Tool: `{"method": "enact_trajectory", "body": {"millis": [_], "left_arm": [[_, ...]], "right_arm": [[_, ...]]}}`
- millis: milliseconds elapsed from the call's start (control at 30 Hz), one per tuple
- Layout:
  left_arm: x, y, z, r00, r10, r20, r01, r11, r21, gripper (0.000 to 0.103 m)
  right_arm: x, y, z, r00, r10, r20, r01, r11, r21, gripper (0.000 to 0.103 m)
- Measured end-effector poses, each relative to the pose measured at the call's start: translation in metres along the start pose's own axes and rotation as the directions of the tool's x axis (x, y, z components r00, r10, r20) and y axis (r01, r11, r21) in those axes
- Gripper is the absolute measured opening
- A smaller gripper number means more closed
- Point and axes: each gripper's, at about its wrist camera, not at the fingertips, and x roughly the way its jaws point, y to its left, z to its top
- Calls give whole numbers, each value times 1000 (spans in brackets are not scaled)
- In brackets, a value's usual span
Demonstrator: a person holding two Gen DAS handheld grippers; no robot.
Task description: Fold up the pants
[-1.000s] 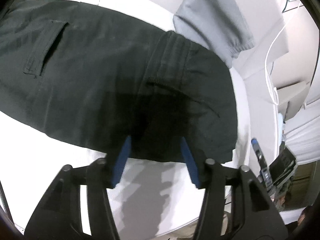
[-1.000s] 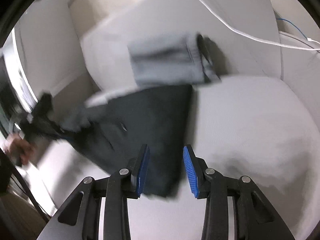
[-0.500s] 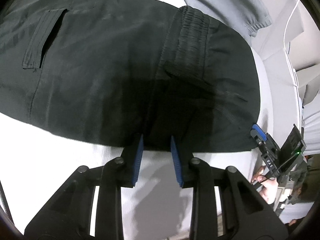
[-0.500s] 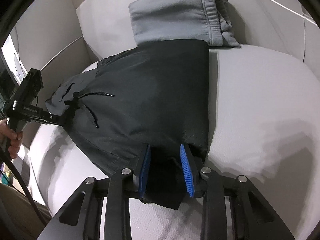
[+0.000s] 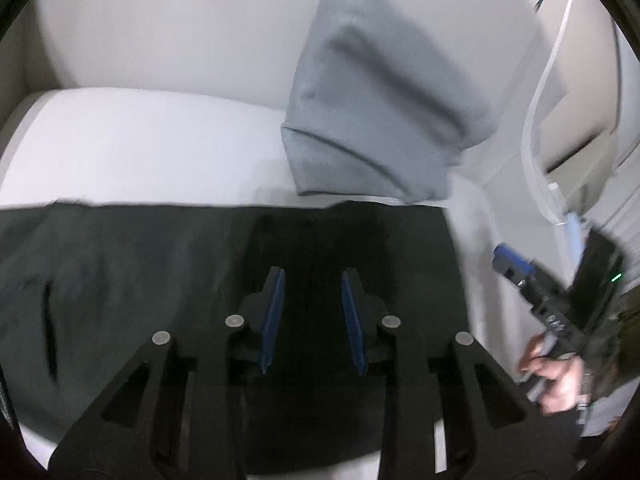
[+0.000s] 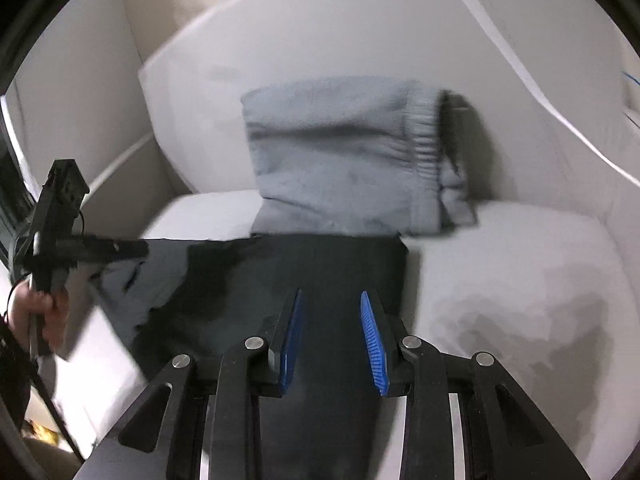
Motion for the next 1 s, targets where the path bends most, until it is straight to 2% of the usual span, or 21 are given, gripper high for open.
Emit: {"method": "enact_trajectory", "body": {"millis": [100,167,233,300,400,500,600,633,667,700,733,767,800,900,1000], "left_arm": [[25,9,8,1000,30,-6,-31,999,-19,23],[37,14,7,996,75,-40,-75,997,13,21],[39,21,1,995,92,-40,-91,995,32,22],[40,28,-2,996,79,-37,-79,997,-2,22],[47,32,-5,997,80,-19,-80,997,-15,25],[45,29,-6,995,101,-11,-101,995,-12,25],[38,37,-3,999,45,-17,-46,994,-97,25],[30,39,-3,1000,17,-3,-18,993,-119,28],[24,40,-3,1000,2,10,-1,992,-128,30],[14,42,-3,999,-32,37,37,989,-141,40],[4,42,-4,996,-61,63,70,986,-150,56],[-8,42,-6,992,-89,89,102,982,-156,62],[-20,40,-9,986,-119,120,137,978,-157,66],[-60,37,-22,970,-175,169,197,973,-124,67],[-105,48,-44,959,-178,220,208,971,-121,68]], "right_arm": [[43,1,11,998,-16,-53,15,1000,-28,31],[69,-2,10,995,-32,-94,28,999,-36,31],[81,-7,5,992,-53,-113,49,998,-36,31],[92,-17,0,990,-65,-127,62,998,-26,31],[100,-29,-7,991,-34,-128,37,999,17,31],[103,-27,-5,992,-48,-121,47,999,-8,31],[89,-29,0,992,9,-127,-4,999,36,32],[76,-34,-3,993,57,-103,-50,996,67,34],[62,-39,-9,991,105,-82,-97,991,93,42],[51,-45,-15,988,136,-69,-128,985,115,56],[41,-54,-24,984,170,-62,-160,977,139,62],[34,-64,-33,979,195,-59,-183,970,163,67],[30,-73,-42,977,204,-65,-190,964,184,67],[32,-96,-65,963,248,-105,-215,942,259,67],[33,-107,-81,935,344,-82,-304,899,315,67]]}}
